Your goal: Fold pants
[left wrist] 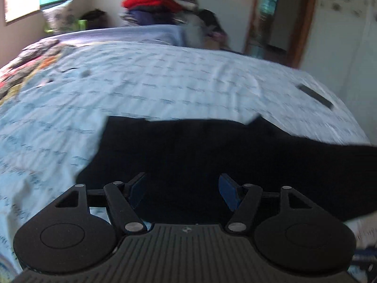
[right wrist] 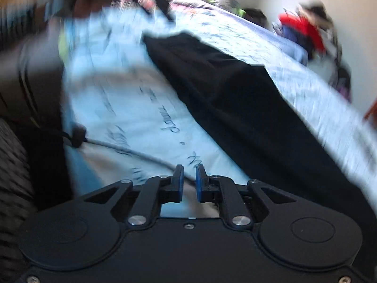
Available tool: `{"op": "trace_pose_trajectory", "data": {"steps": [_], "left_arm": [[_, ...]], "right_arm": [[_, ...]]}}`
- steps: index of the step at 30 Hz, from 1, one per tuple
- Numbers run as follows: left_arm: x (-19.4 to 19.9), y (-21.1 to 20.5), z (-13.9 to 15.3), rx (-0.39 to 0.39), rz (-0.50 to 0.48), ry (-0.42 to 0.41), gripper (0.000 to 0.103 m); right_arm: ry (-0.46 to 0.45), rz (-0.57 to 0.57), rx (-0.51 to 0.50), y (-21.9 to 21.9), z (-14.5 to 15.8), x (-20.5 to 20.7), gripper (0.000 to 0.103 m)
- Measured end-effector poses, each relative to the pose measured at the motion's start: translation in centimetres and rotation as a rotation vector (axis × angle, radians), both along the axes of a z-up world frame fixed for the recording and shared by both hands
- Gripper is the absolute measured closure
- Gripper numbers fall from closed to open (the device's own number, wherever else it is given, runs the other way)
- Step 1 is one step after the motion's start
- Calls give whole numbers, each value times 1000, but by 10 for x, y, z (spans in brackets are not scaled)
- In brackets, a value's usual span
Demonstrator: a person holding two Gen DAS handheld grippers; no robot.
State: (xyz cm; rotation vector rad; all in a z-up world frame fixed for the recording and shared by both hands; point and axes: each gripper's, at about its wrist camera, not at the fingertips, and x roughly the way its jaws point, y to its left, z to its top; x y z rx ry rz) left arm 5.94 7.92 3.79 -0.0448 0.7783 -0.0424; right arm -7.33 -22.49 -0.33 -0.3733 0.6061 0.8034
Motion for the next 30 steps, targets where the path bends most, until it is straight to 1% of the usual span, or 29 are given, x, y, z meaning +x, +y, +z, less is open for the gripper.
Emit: {"op": "trace_pose_trajectory", "data": {"steps": [1, 2, 3, 4, 5, 6, 7, 8, 9, 10, 12, 15, 17, 18, 19, 20, 21, 22, 24, 25, 26, 28, 30], "left_arm": [[1, -19, -4, 11, -84, -4, 34], [0, -39, -8, 34, -163, -14, 34], [0, -58, -13, 64, -234, -18, 34], [-1, -75, -17, 92, -302, -21, 34], [-4, -93, -24, 115, -379, -25, 32], [-5, -106, -32, 136, -430, -21, 32], [-6, -117, -38, 160, -458, -12, 32], [-7, -127, -46, 183, -494, -1, 33], [-7, -134, -52, 197, -522, 2, 33], [-9, -139, -57, 214, -533, 4, 34], [-10, -147, -65, 269, -557, -15, 34], [-12, -158, -74, 376, -550, -50, 34], [-11, -161, -77, 393, -572, -44, 34], [-11, -161, -79, 397, -581, -40, 35], [-13, -161, -80, 403, -590, -47, 38], [-15, -161, -80, 411, -604, -57, 38], [-18, -160, -81, 425, -620, -73, 38], [-20, -159, -82, 430, -633, -82, 41], [-21, -154, -84, 402, -660, -64, 62], [-20, -151, -84, 377, -666, -46, 76], [-19, -147, -83, 350, -664, -33, 84], [-18, -141, -79, 332, -665, -27, 94], [-19, -135, -77, 319, -671, -23, 96]], "right_arm": [[-23, -70, 43, -11, 7, 1, 93], [-60, -145, 49, -17, 12, 3, 91], [-137, -236, -1, -20, 12, 6, 80], [-235, -333, -101, -18, 7, 10, 65], [-314, -407, -211, -14, -1, 16, 60], [-376, -446, -324, -10, -13, 24, 60], [-410, -435, -407, -6, -25, 31, 61], [-408, -404, -446, -4, -35, 36, 62], [-381, -376, -461, -4, -43, 42, 63], [-361, -356, -470, -3, -50, 48, 63], [-350, -330, -494, -1, -61, 57, 63], [-351, -309, -505, 1, -68, 70, 63], [-342, -292, -491, 2, -70, 78, 64], [-329, -281, -482, -1, -68, 82, 70], [-309, -271, -473, -5, -66, 82, 87], [-301, -272, -473, -4, -65, 83, 93], [-318, -272, -480, -2, -65, 80, 96], [-339, -272, -483, -1, -63, 75, 96], [-353, -286, -458, -3, -56, 67, 97], [-355, -291, -443, -5, -52, 61, 97], [-353, -292, -438, -7, -49, 55, 98], [-355, -288, -457, -7, -47, 40, 98], [-345, -280, -493, -6, -49, 26, 98]]}}
